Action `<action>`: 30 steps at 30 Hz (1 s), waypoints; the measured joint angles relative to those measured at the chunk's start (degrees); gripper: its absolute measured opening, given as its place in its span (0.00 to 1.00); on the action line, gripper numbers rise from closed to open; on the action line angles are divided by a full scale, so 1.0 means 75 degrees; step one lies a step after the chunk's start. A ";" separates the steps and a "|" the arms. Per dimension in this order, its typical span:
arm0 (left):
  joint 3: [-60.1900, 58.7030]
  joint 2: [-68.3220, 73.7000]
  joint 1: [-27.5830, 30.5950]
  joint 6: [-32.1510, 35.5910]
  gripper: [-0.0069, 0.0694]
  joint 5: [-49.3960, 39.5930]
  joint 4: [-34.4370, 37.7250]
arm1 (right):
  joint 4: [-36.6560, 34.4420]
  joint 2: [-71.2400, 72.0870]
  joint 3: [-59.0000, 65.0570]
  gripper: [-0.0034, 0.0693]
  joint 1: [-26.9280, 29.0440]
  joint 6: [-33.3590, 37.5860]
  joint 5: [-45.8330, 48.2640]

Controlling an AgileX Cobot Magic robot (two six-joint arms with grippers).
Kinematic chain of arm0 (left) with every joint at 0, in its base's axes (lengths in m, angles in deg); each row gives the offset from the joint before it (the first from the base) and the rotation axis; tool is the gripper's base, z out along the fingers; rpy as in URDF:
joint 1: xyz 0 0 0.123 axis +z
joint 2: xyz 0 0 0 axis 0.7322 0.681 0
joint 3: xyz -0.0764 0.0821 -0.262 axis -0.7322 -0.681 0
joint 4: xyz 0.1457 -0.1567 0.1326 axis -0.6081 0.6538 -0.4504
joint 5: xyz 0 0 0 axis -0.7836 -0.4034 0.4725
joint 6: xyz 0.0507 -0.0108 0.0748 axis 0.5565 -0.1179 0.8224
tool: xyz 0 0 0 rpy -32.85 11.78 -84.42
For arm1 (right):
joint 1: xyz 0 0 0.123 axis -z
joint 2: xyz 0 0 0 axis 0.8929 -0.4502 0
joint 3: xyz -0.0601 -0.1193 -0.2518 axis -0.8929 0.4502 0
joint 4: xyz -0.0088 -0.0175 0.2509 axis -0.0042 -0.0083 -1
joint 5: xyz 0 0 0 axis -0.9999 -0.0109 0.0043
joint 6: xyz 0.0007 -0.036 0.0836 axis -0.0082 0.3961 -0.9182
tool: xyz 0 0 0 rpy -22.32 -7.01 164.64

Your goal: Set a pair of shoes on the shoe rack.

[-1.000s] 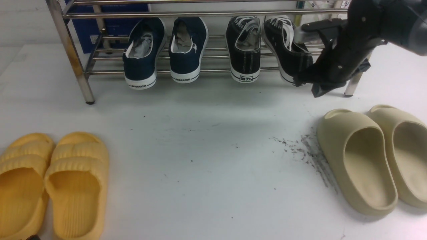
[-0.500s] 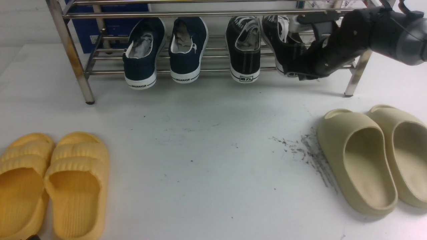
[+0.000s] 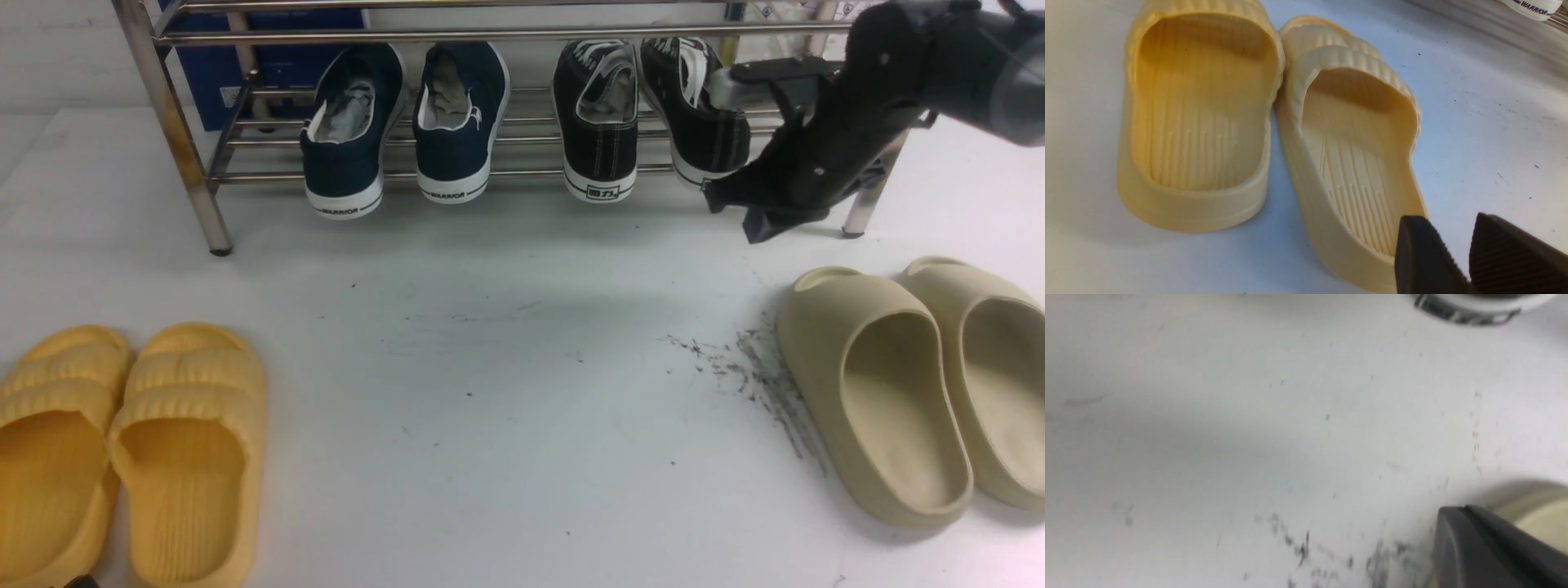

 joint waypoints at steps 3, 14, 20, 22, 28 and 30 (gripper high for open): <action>0.0000 0.0000 0.0000 0.0000 0.35 0.0000 0.0000 | -0.0089 0.0761 0.0145 0.07 0.0000 0.0146 0.0734; 0.0000 0.0000 0.0000 0.0000 0.35 0.0000 0.0000 | -0.0140 0.4721 0.3293 0.08 0.0000 -0.0303 0.0816; 0.0000 0.0000 0.0000 0.0000 0.35 0.0000 0.0000 | -0.0168 0.5887 0.4135 0.09 0.0000 -0.0436 0.1717; 0.0000 0.0000 0.0000 0.0000 0.35 0.0000 0.0000 | -0.0186 0.6125 0.4163 0.09 0.0000 -0.0436 0.1975; 0.0000 0.0000 0.0000 0.0000 0.35 0.0000 0.0000 | -0.0117 0.6480 0.4195 0.10 0.0000 -0.0392 0.2073; 0.0000 0.0000 0.0000 0.0000 0.35 0.0000 0.0000 | 0.0069 0.6567 0.4273 0.09 0.0000 -0.0392 0.2053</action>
